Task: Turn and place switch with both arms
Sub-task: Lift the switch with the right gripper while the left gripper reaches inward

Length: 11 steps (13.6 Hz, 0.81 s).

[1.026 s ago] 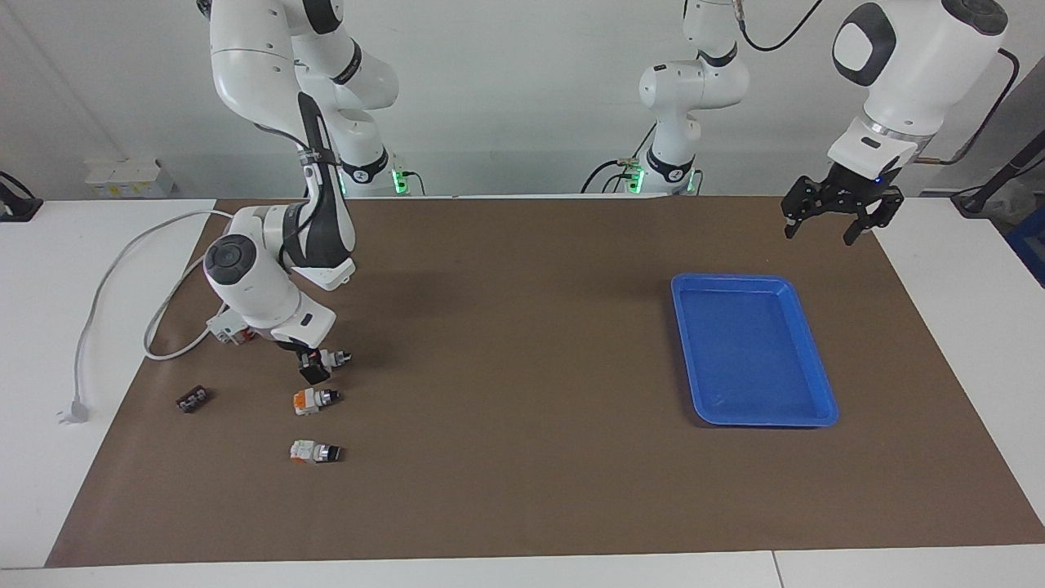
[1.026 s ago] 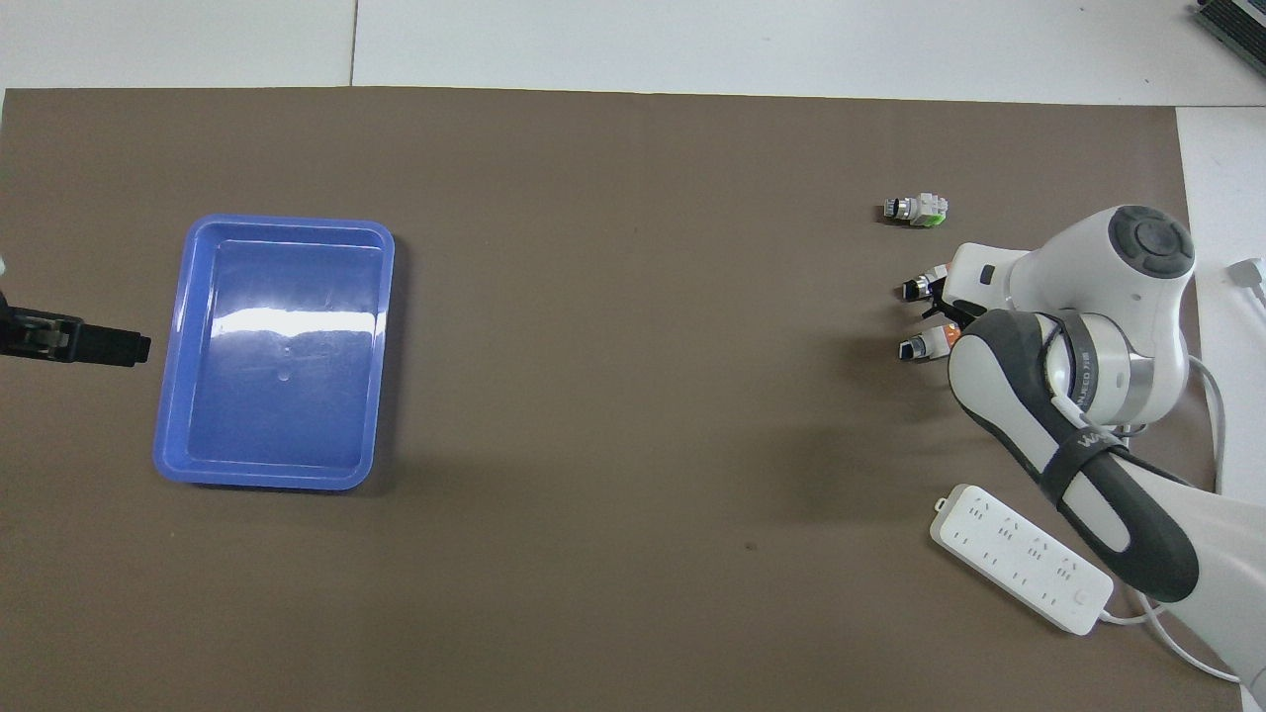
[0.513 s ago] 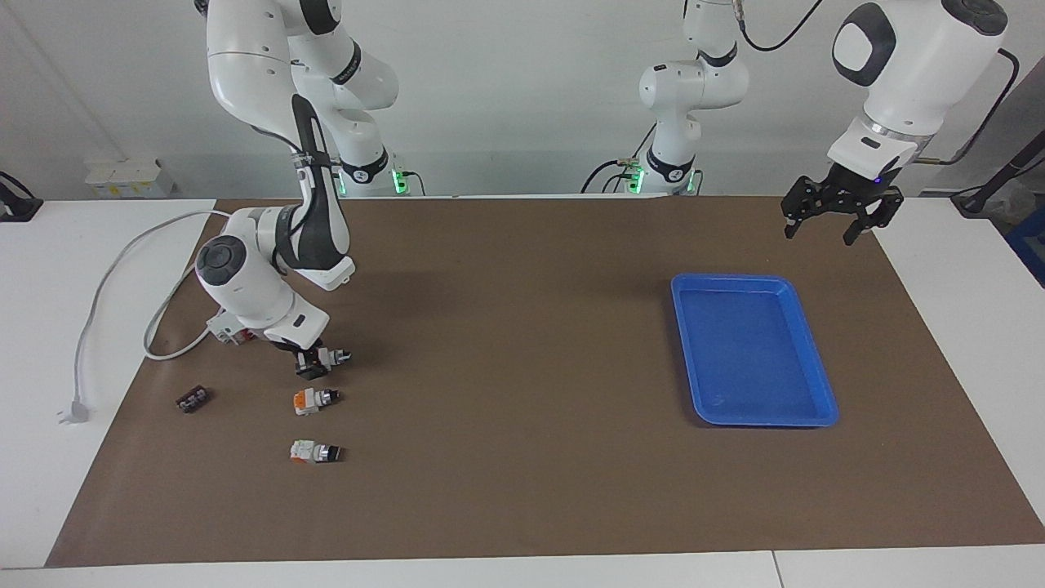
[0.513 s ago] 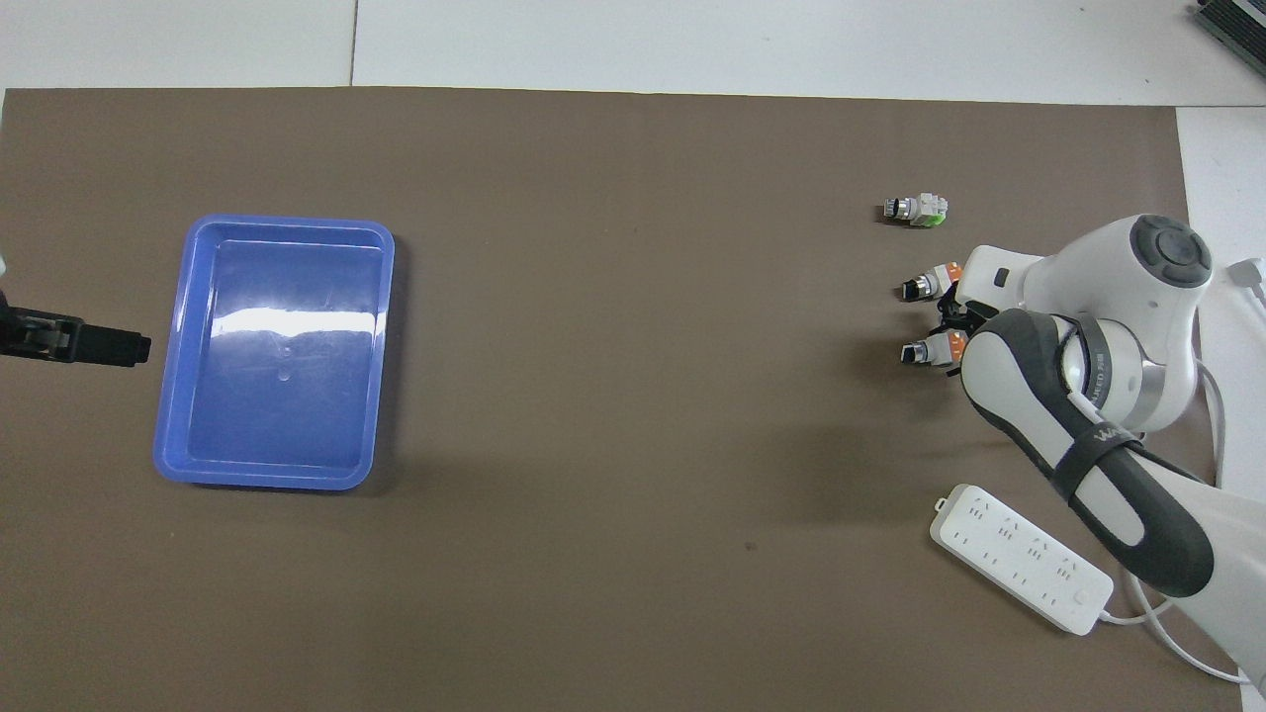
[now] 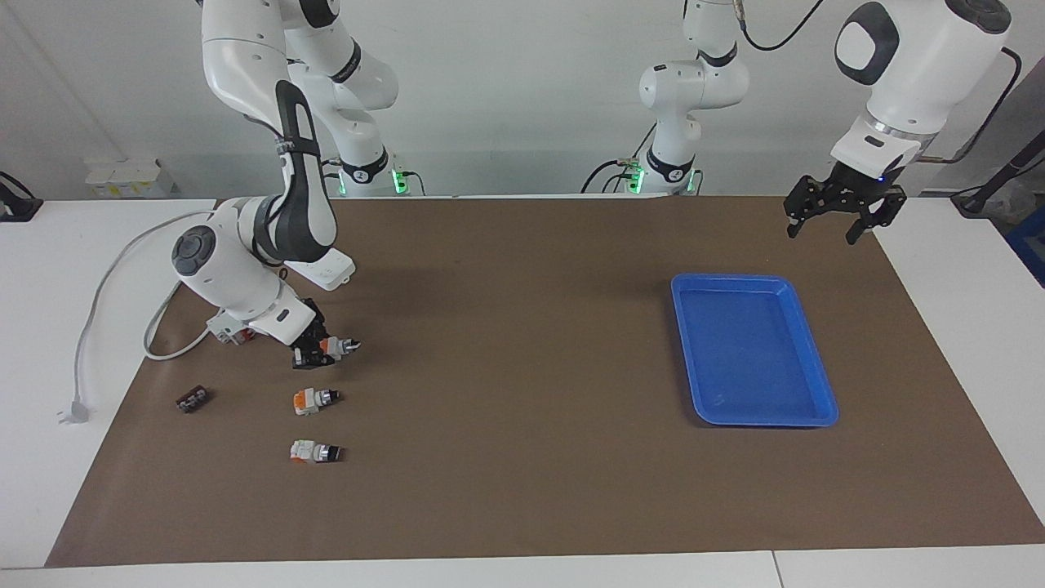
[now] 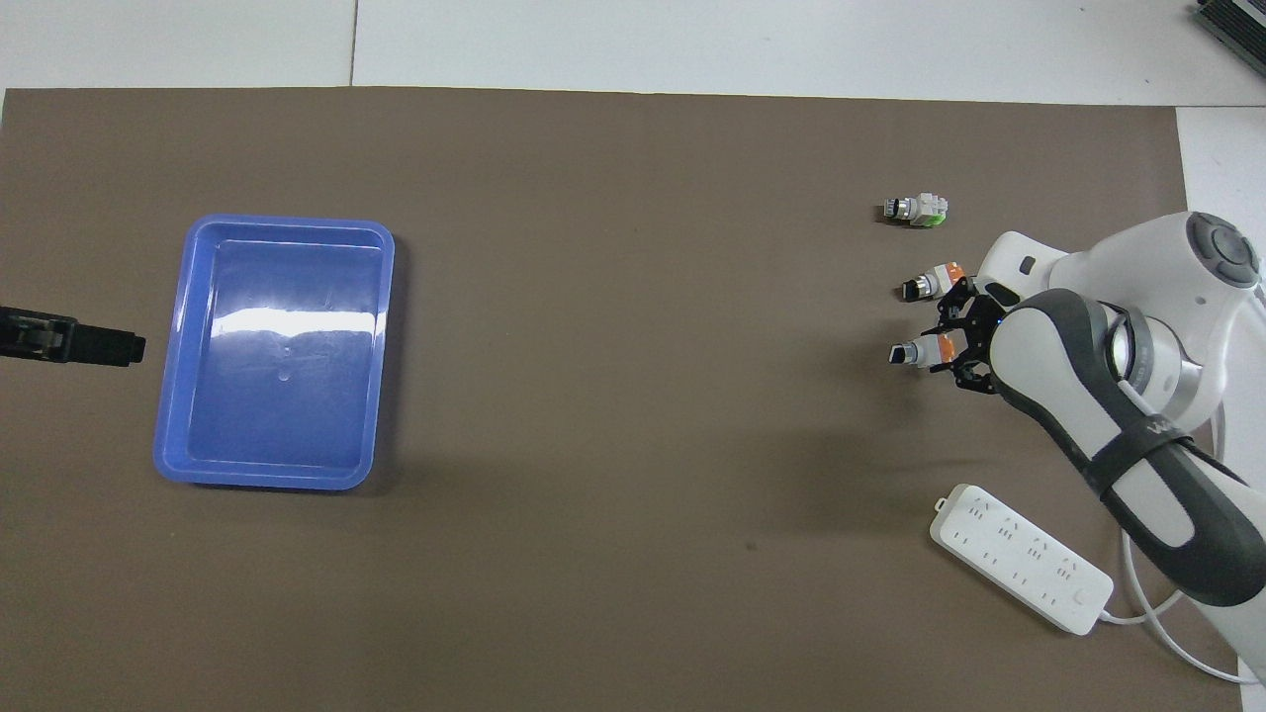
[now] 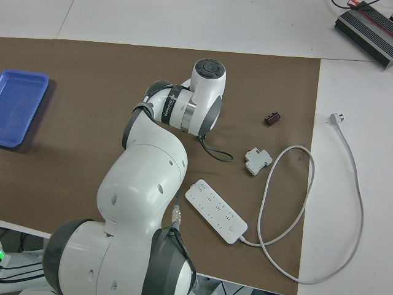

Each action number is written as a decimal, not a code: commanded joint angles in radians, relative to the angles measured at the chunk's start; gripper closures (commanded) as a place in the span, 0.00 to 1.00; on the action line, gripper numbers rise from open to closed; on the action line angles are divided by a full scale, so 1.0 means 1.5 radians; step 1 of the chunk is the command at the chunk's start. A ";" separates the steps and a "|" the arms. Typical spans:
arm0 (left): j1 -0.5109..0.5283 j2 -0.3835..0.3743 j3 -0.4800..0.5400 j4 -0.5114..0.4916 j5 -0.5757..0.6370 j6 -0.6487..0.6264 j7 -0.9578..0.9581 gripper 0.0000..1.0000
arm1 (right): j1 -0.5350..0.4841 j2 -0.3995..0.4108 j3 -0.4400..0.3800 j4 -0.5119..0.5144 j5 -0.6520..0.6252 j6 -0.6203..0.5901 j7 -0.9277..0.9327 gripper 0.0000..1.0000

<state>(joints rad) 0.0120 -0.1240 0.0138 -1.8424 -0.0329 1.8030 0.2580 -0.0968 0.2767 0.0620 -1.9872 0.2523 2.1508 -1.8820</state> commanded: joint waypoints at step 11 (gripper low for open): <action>-0.206 -0.047 -0.011 -0.126 -0.327 0.160 -0.049 0.19 | 0.201 -0.153 0.007 -0.014 0.124 -0.101 0.158 1.00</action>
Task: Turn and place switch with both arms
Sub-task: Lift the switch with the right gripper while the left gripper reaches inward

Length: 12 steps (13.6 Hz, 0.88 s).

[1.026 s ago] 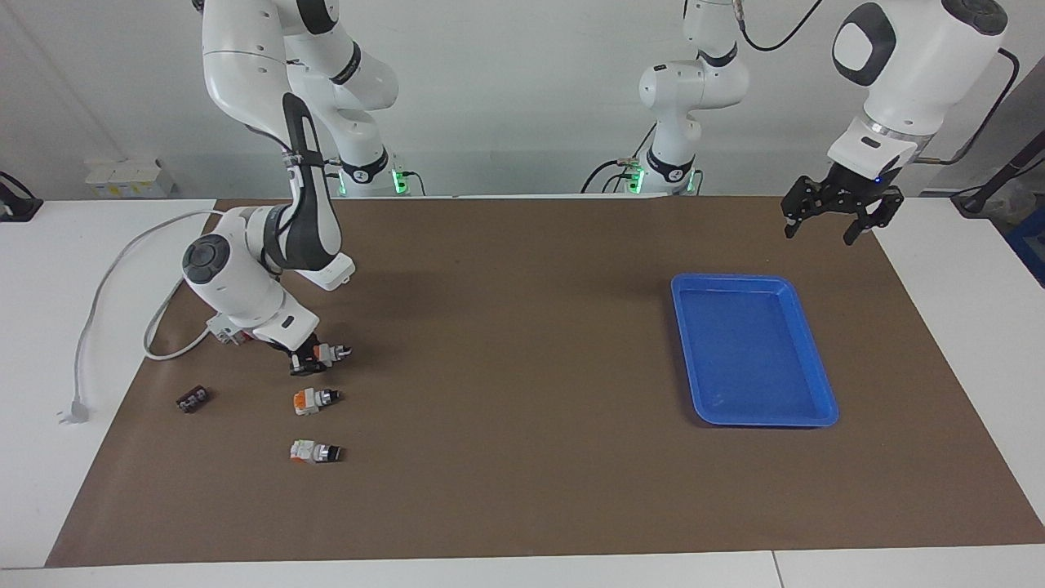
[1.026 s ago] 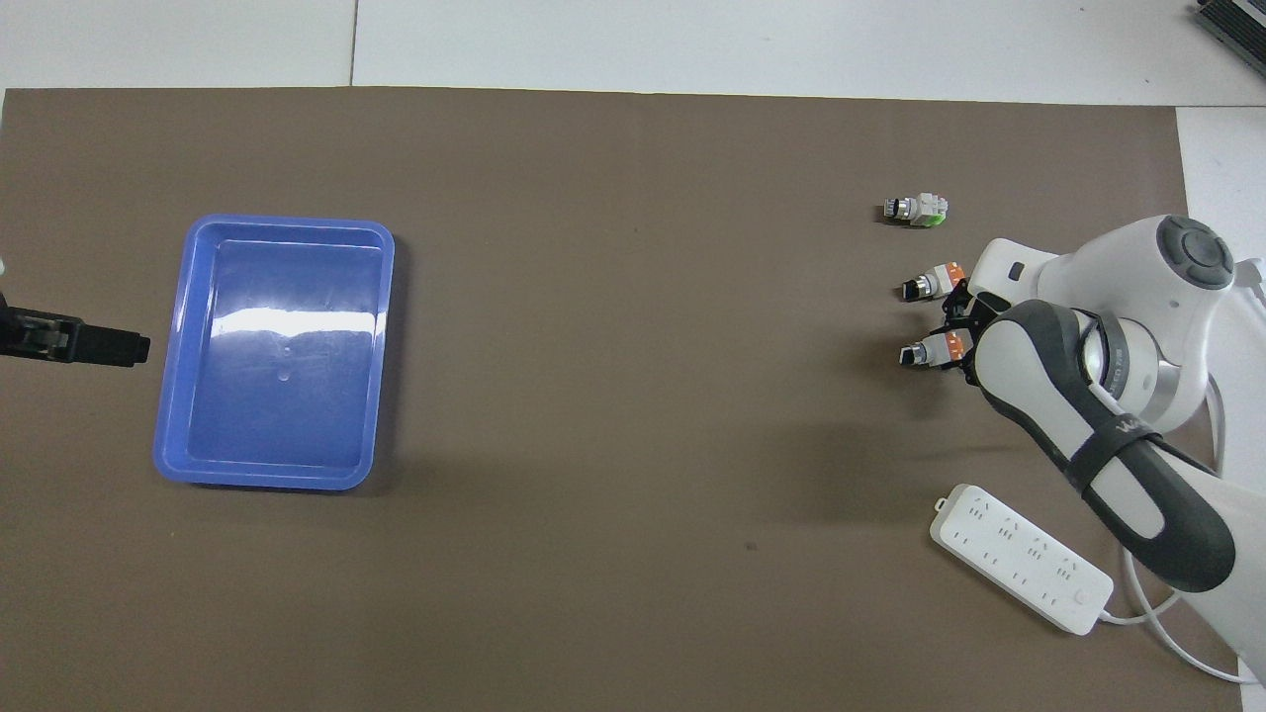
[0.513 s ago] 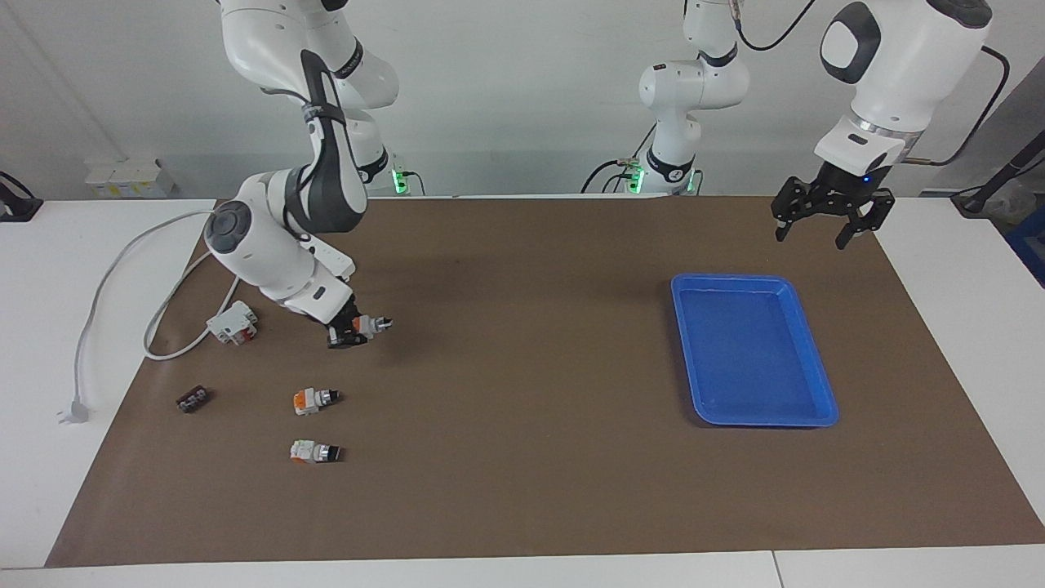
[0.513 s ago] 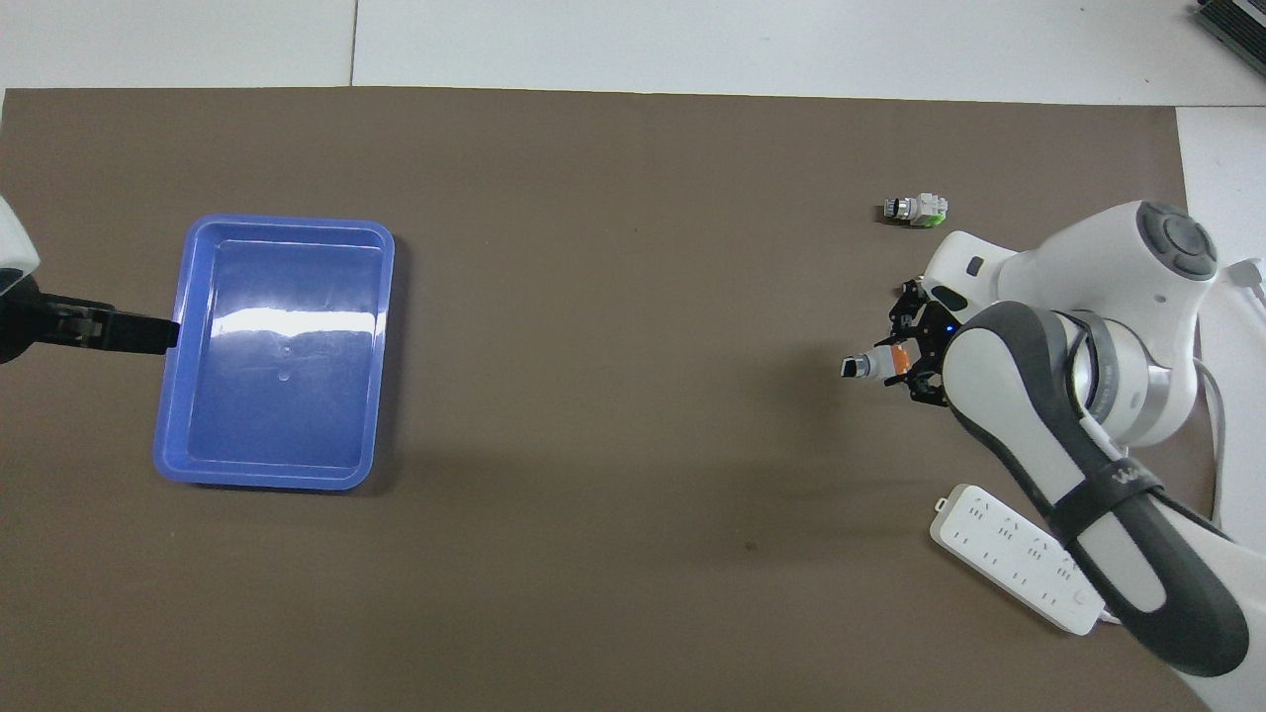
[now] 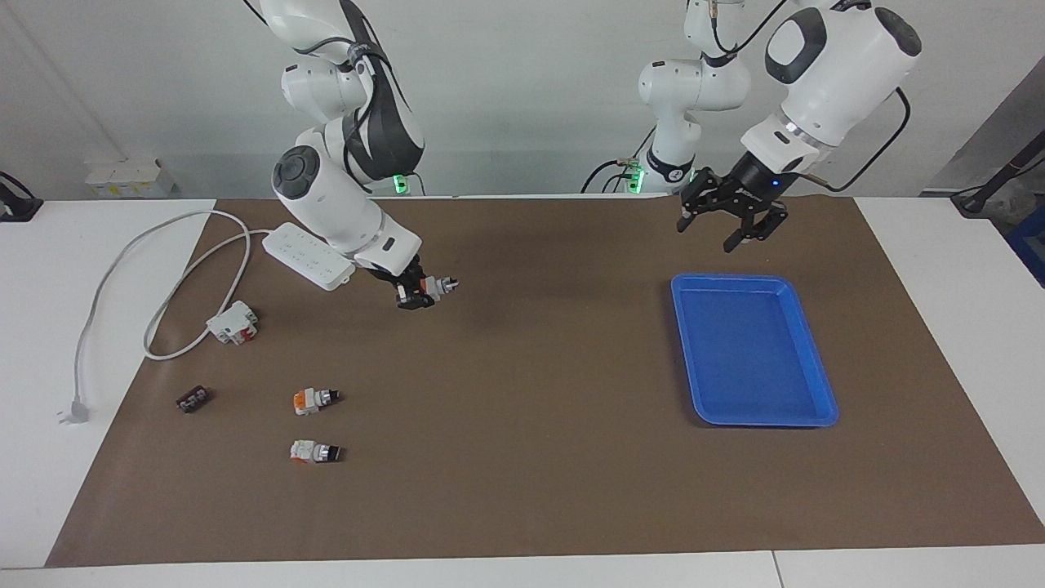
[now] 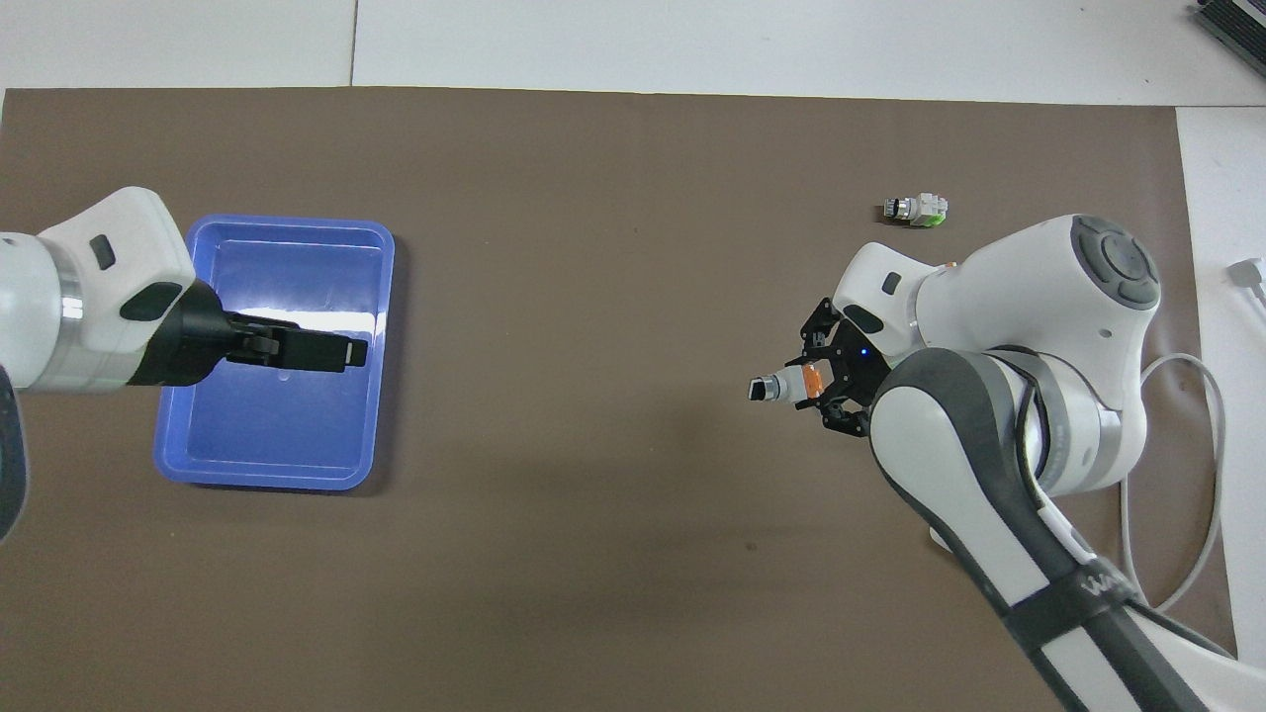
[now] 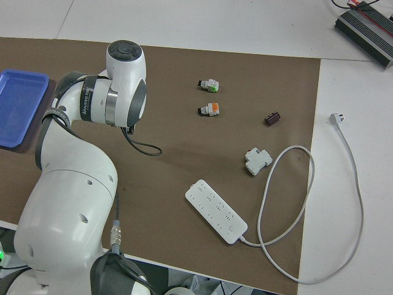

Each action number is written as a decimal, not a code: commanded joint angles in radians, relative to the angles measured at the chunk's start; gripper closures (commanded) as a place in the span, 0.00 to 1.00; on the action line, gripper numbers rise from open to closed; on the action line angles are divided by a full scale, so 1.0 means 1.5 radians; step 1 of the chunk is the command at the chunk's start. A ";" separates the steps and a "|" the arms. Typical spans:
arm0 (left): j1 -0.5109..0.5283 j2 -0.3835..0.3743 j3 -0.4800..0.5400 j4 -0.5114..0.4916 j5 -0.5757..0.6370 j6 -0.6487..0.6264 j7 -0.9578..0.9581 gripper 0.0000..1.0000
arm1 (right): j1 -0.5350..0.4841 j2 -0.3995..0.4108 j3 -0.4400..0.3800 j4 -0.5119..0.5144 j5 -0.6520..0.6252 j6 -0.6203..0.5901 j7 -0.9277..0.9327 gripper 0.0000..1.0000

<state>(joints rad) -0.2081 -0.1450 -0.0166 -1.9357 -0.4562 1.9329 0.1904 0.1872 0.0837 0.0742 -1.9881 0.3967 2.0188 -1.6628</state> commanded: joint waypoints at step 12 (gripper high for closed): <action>-0.267 0.017 0.008 -0.121 -0.284 0.311 0.065 0.66 | 0.014 -0.068 -0.002 -0.041 0.228 -0.082 0.018 1.00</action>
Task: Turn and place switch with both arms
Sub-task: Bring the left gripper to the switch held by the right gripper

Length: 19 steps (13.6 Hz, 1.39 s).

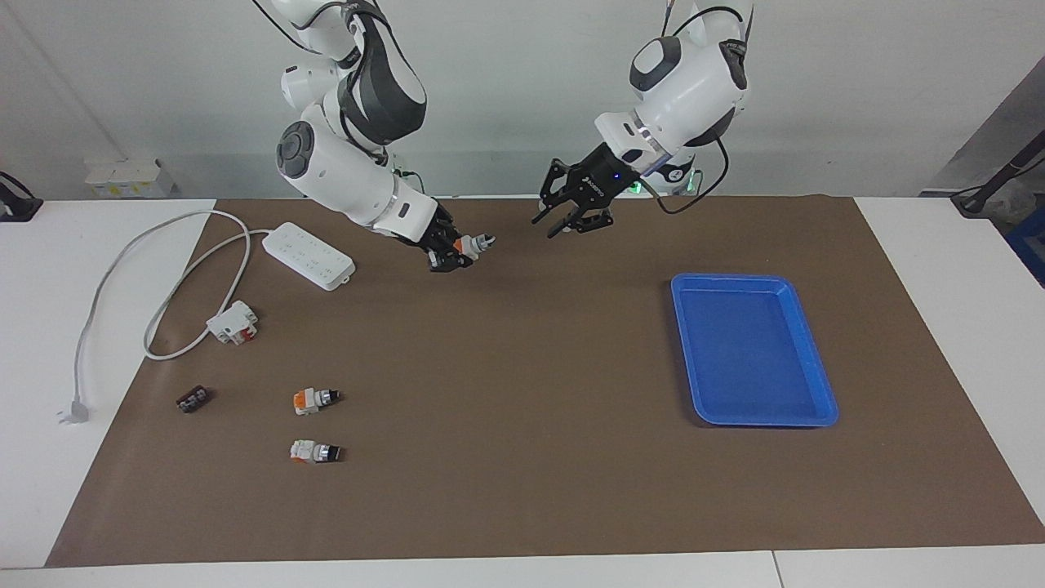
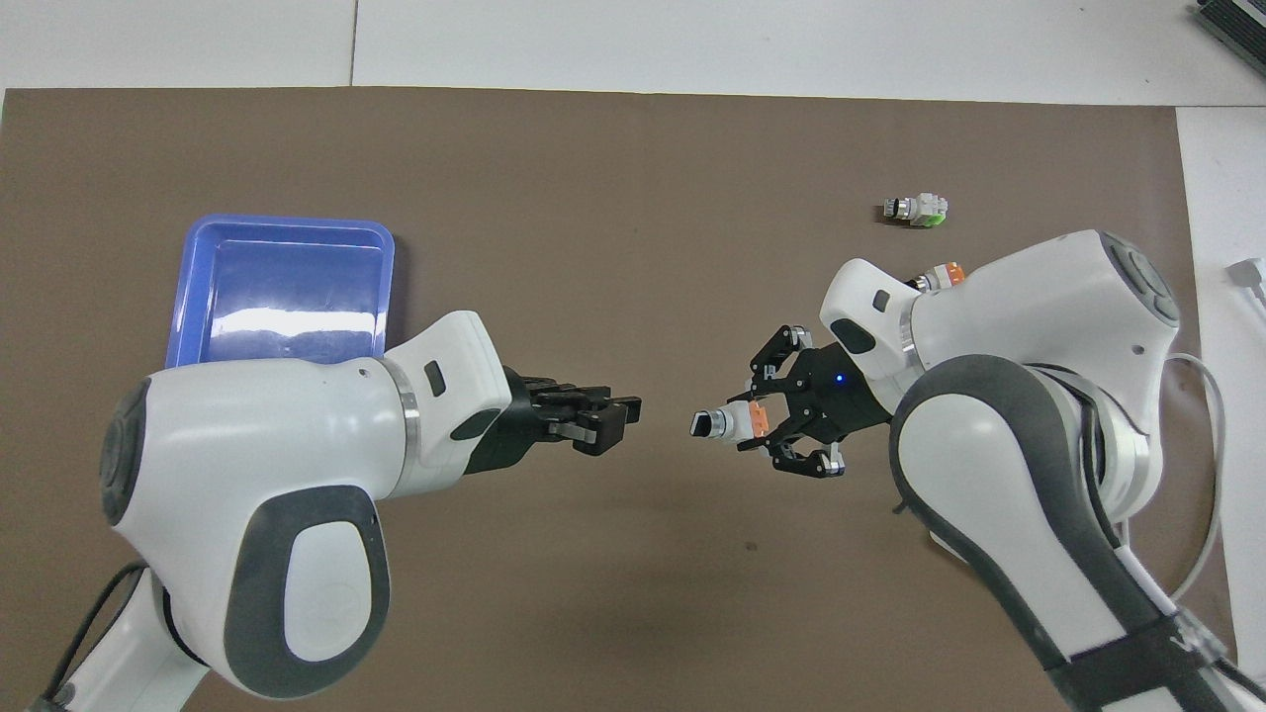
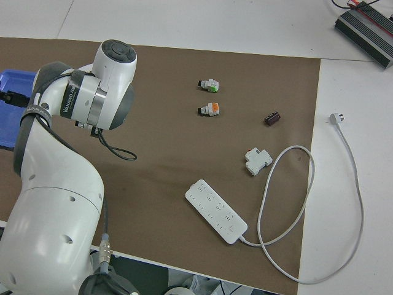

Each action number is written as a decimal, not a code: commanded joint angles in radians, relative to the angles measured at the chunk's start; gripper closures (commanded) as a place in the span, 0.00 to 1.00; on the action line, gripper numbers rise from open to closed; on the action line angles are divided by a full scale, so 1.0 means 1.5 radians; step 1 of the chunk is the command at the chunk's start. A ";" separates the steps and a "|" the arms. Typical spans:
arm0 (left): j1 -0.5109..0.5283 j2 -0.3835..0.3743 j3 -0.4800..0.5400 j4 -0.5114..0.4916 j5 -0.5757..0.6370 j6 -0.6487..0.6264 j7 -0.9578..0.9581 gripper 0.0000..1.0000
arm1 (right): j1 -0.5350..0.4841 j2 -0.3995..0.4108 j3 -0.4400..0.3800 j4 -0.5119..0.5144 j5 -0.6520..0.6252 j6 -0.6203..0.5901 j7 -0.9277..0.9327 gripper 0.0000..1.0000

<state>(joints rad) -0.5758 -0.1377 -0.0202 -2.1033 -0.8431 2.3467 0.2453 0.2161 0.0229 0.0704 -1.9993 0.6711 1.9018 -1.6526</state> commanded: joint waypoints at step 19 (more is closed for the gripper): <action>-0.084 0.045 0.010 -0.011 -0.093 0.071 0.133 0.69 | -0.004 -0.035 0.000 -0.048 0.079 -0.005 0.020 1.00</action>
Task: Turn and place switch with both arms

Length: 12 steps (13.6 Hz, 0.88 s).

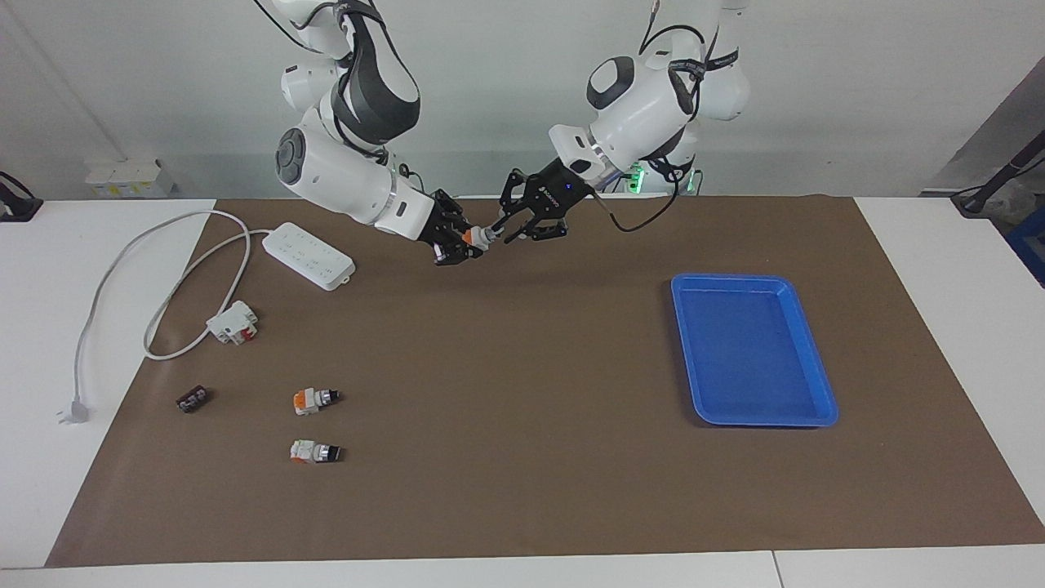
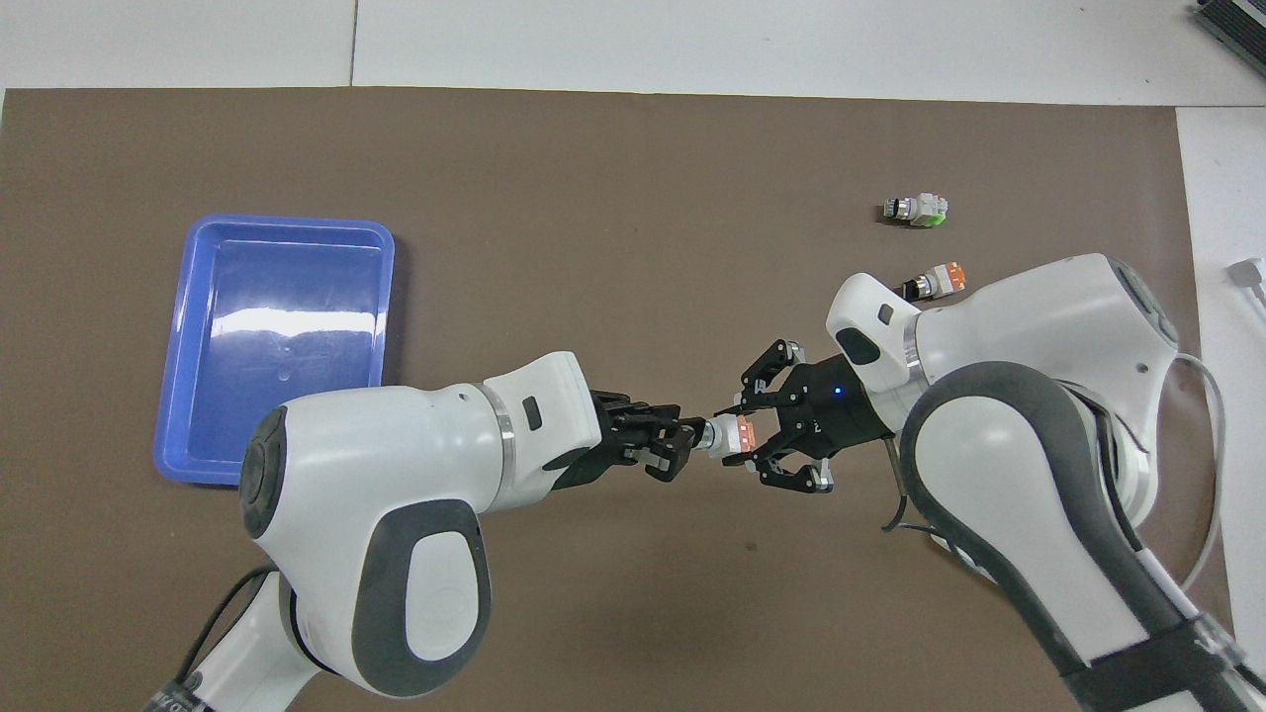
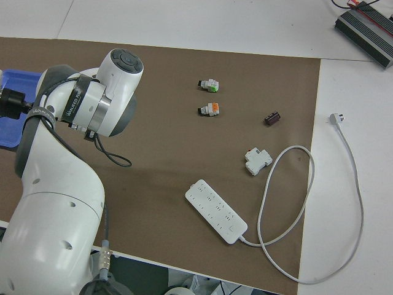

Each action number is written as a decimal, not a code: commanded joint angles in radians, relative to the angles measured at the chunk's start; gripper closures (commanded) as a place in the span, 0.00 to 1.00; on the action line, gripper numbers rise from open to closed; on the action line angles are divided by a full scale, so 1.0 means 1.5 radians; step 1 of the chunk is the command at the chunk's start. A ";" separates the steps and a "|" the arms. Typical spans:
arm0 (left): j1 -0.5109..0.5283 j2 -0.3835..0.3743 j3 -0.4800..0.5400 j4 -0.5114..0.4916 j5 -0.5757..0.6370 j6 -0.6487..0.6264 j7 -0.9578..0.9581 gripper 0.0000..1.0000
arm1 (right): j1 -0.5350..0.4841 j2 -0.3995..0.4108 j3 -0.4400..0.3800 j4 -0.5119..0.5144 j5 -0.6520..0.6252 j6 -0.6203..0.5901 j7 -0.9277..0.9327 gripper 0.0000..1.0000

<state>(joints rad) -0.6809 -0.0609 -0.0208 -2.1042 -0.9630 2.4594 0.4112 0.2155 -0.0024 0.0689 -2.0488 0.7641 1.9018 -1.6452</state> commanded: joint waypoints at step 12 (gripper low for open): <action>-0.019 -0.019 0.013 -0.039 -0.013 -0.014 0.124 0.77 | -0.004 -0.018 0.001 -0.015 0.017 -0.005 0.015 1.00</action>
<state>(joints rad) -0.6894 -0.0653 -0.0192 -2.1207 -0.9632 2.4448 0.5419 0.2154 -0.0025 0.0686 -2.0576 0.7640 1.9019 -1.6434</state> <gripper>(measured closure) 0.749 0.577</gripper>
